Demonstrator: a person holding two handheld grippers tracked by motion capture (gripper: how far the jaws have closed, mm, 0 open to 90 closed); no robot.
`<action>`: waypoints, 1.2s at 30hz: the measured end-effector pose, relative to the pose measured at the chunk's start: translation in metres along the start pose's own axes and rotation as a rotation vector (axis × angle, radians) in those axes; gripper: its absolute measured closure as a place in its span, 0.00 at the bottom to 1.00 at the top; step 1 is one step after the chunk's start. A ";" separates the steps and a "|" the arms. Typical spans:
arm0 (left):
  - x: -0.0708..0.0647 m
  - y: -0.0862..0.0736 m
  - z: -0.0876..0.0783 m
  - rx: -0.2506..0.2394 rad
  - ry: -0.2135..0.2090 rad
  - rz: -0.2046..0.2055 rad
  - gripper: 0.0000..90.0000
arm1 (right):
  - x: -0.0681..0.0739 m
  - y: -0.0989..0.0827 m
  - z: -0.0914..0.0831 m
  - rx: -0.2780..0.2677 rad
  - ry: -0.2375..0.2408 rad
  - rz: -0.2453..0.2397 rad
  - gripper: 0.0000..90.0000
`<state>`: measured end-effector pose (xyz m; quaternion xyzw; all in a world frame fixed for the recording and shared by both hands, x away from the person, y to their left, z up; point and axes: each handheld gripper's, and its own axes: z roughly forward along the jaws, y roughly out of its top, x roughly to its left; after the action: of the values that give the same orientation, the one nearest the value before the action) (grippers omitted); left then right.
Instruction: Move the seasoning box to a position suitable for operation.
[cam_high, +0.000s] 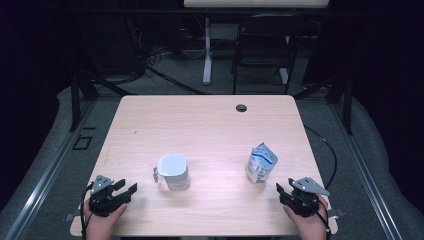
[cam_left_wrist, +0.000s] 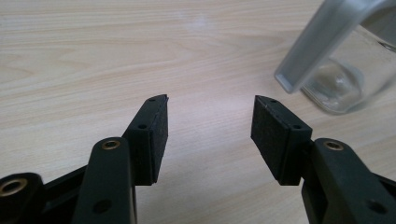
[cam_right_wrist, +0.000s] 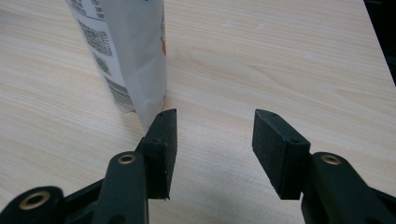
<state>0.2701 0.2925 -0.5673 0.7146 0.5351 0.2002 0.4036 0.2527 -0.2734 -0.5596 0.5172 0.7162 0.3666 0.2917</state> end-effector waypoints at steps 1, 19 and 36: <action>0.002 0.000 0.000 -0.003 0.006 -0.013 0.52 | 0.000 0.000 0.001 -0.002 -0.003 -0.007 0.56; 0.018 0.008 0.014 -0.041 0.018 -0.073 0.57 | -0.004 0.000 0.011 -0.048 0.042 0.061 0.51; 0.003 0.009 0.006 -0.059 0.047 0.018 0.57 | 0.007 0.016 0.019 0.008 -0.033 -0.043 0.62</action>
<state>0.2808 0.2922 -0.5640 0.7021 0.5320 0.2364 0.4100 0.2741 -0.2590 -0.5569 0.5088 0.7239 0.3486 0.3092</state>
